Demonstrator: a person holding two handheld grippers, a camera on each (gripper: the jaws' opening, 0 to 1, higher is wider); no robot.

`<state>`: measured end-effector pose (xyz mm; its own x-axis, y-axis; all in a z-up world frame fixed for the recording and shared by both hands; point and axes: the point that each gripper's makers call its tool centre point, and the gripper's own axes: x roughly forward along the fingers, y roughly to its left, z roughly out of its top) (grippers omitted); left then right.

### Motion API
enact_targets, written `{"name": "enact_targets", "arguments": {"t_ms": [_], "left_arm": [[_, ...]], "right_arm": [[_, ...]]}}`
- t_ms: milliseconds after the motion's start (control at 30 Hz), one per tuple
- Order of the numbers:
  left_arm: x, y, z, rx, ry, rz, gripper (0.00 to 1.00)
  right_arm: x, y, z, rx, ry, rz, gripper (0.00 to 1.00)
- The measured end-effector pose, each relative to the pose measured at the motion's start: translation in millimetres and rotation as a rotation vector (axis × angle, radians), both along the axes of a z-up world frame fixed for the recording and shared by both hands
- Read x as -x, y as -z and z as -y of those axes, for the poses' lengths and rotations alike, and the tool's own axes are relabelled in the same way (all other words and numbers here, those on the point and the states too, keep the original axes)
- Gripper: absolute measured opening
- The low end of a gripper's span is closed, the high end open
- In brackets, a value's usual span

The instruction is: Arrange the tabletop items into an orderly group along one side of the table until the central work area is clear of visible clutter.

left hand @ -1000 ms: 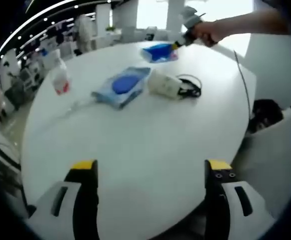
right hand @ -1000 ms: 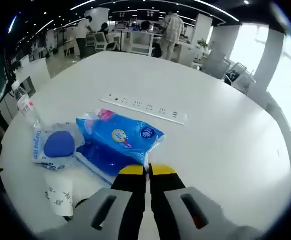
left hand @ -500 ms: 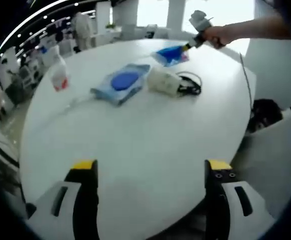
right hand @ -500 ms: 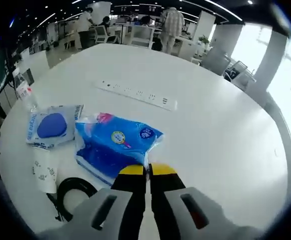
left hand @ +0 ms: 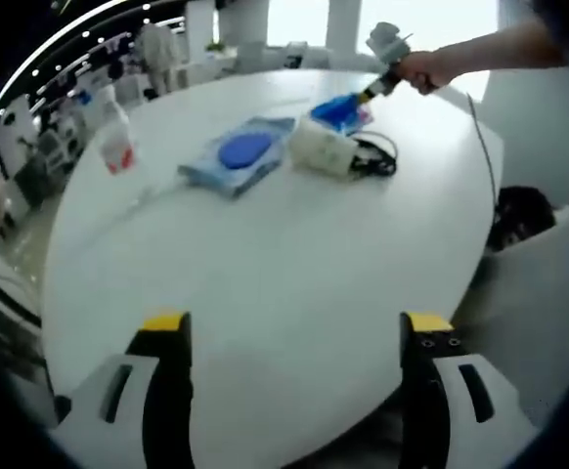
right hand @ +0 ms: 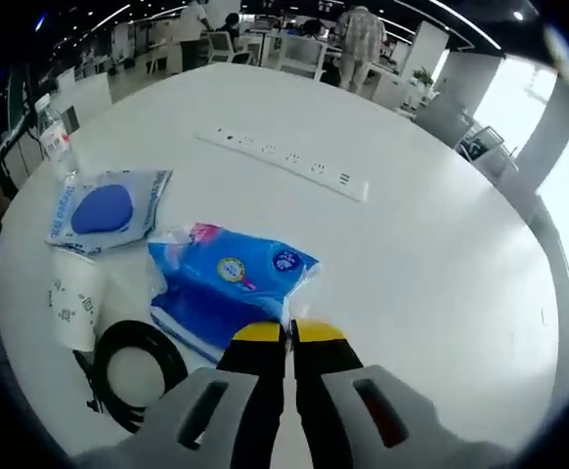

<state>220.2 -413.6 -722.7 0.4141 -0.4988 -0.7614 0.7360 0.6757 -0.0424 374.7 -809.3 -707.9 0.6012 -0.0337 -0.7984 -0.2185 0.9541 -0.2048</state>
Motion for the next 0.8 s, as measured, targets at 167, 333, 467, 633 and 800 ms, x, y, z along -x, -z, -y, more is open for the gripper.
{"name": "enact_targets", "arguments": {"t_ms": [167, 333, 467, 633, 800], "left_arm": [[0.6, 1.6, 0.3, -0.007, 0.002, -0.002, 0.85], [3.0, 4.4, -0.5, -0.023, 0.013, -0.004, 0.84], [3.2, 5.2, -1.4, -0.030, 0.012, -0.004, 0.84], [4.6, 7.9, -3.0, -0.040, 0.012, -0.010, 0.84], [5.7, 9.6, -3.0, -0.049, 0.016, -0.011, 0.84]], "right_arm": [[3.0, 8.7, 5.5, -0.004, 0.003, -0.016, 0.01], [-3.2, 17.4, 19.0, 0.002, -0.001, -0.026, 0.01], [-12.9, 27.5, 34.7, -0.006, 0.014, -0.030, 0.01], [-18.1, 35.7, 39.9, -0.012, 0.023, -0.033, 0.01], [-28.4, 42.6, 52.6, -0.037, 0.105, -0.023, 0.01]]}}
